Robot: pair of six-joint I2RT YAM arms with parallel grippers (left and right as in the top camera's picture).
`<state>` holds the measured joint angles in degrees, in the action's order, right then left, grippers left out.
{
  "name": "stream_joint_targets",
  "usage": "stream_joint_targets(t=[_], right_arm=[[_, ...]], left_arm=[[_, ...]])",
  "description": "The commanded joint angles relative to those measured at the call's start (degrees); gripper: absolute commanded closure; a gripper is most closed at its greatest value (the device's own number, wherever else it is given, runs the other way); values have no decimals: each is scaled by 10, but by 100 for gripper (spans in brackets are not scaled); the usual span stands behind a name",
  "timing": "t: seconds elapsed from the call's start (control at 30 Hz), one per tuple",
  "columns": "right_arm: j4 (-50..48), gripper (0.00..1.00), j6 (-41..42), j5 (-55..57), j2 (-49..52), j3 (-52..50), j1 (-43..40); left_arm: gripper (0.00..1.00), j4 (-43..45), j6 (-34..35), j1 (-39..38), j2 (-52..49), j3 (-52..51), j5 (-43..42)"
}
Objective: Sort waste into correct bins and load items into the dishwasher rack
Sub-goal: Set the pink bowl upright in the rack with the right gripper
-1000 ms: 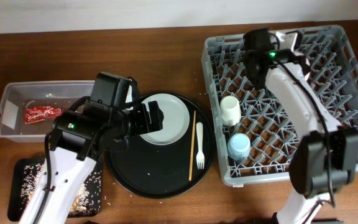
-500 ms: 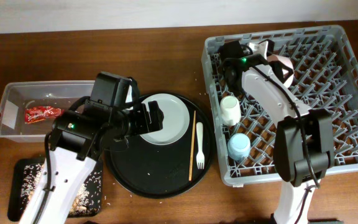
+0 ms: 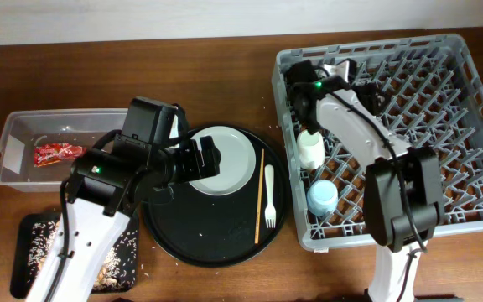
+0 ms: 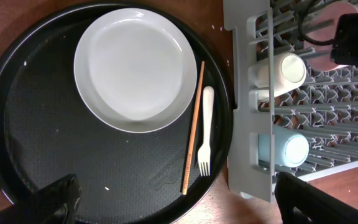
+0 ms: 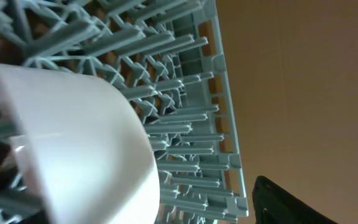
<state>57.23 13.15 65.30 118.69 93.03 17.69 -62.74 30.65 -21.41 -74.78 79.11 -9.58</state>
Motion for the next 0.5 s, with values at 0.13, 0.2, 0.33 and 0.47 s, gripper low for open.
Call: stream_joint_targets(t=[0.13, 0.2, 0.33, 0.47], right_arm=[[25, 17, 7, -30, -49, 26, 16], [26, 15, 7, -52, -63, 26, 16], [33, 15, 7, -115, -105, 26, 16], [44, 15, 7, -159, -130, 26, 16]], left_arm=[[1, 1, -7, 2, 10, 11, 4], [1, 1, -7, 2, 10, 11, 4], [1, 1, -7, 2, 10, 11, 4], [1, 1, -7, 2, 10, 11, 4]])
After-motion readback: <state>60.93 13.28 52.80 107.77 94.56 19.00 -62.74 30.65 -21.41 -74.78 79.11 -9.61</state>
